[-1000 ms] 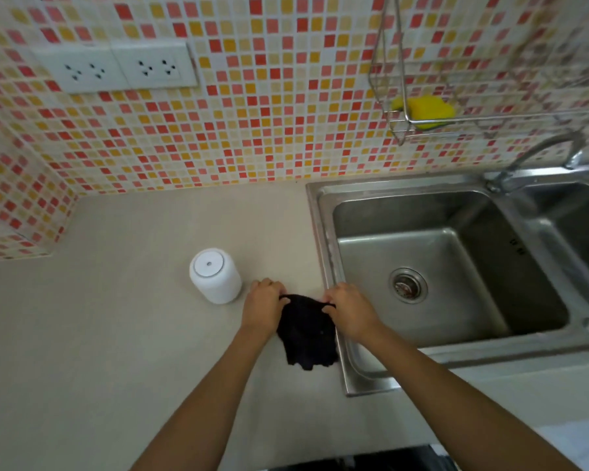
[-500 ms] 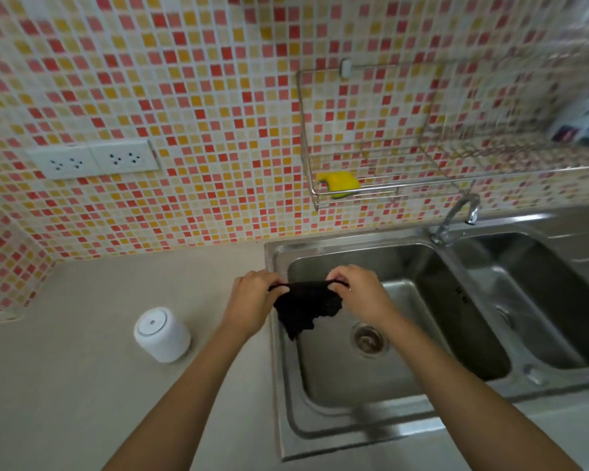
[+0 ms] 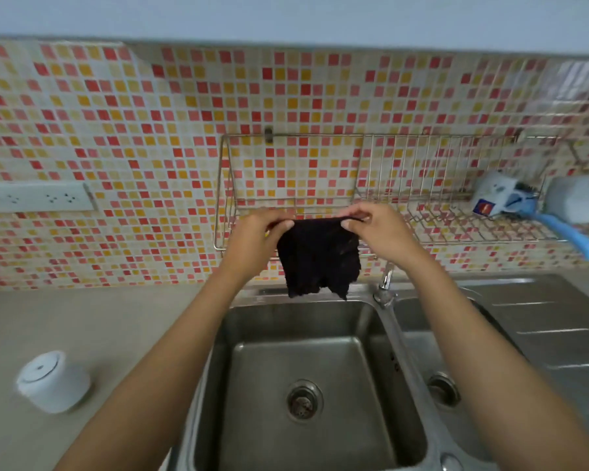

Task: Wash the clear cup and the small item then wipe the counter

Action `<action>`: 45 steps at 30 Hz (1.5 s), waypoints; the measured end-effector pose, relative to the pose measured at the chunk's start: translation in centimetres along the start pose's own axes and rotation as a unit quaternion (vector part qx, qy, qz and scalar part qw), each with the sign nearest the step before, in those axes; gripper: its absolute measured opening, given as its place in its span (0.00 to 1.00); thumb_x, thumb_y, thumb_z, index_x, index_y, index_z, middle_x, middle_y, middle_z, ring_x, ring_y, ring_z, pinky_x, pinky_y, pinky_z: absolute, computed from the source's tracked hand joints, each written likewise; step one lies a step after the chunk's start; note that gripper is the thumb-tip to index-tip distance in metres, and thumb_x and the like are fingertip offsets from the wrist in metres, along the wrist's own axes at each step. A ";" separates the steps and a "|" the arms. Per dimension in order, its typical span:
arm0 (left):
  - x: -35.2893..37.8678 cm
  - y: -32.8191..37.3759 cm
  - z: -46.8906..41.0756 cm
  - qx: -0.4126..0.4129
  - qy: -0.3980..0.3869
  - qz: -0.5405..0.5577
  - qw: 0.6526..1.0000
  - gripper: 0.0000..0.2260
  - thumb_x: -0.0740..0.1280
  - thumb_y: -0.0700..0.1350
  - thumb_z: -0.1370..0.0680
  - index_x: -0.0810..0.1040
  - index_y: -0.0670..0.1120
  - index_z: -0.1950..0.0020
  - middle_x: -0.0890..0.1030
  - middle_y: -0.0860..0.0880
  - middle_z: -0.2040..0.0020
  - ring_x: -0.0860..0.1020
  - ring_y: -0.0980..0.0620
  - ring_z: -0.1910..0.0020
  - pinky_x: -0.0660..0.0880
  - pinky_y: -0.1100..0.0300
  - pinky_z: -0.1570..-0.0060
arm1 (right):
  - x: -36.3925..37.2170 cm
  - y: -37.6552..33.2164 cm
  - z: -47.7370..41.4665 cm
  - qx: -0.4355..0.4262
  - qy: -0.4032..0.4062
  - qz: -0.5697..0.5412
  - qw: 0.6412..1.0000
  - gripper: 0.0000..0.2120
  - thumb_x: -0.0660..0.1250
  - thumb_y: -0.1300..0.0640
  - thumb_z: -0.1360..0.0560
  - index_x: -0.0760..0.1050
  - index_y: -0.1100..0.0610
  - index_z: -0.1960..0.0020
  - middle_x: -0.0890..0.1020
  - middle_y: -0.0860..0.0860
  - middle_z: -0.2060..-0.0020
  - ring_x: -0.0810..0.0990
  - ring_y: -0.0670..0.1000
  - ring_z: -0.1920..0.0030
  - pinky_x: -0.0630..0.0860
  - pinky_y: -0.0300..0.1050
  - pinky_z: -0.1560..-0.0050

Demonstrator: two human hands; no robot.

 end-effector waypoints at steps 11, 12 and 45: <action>3.0 -2.7 -9.5 -0.079 -0.055 -0.005 0.995 0.08 0.66 0.42 0.21 0.82 0.39 0.48 0.83 0.45 0.51 0.76 0.52 0.55 0.67 0.77 0.59 | -0.6 3.7 -9.6 0.040 -0.025 -0.049 0.998 0.05 0.69 0.61 0.25 0.80 0.55 0.50 0.81 0.50 0.47 0.78 0.49 0.45 0.74 0.44 0.44; 3.4 -3.4 -9.8 -0.089 -0.067 -0.013 0.994 0.08 0.66 0.42 0.21 0.83 0.40 0.49 0.83 0.44 0.51 0.77 0.51 0.54 0.67 0.77 0.59 | 0.0 4.3 -10.1 0.046 -0.031 -0.048 0.997 0.06 0.69 0.61 0.25 0.80 0.56 0.49 0.81 0.50 0.48 0.78 0.48 0.46 0.72 0.42 0.47; 6.6 -3.7 0.7 -0.123 -0.194 -0.332 0.915 0.29 0.39 0.59 0.18 0.47 0.44 0.21 0.47 0.47 0.21 0.43 0.50 0.22 0.37 0.50 0.25 | 5.5 4.0 -2.7 -0.073 -0.051 0.298 0.950 0.22 0.48 0.47 0.18 0.77 0.56 0.47 0.81 0.53 0.53 0.79 0.55 0.52 0.75 0.51 0.51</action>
Point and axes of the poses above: each hand's wrist, its own z-axis away from the middle knuckle, its own x-axis out of the palm, y = z × x, the point moved 7 cm from there along -z, towards the middle knuckle
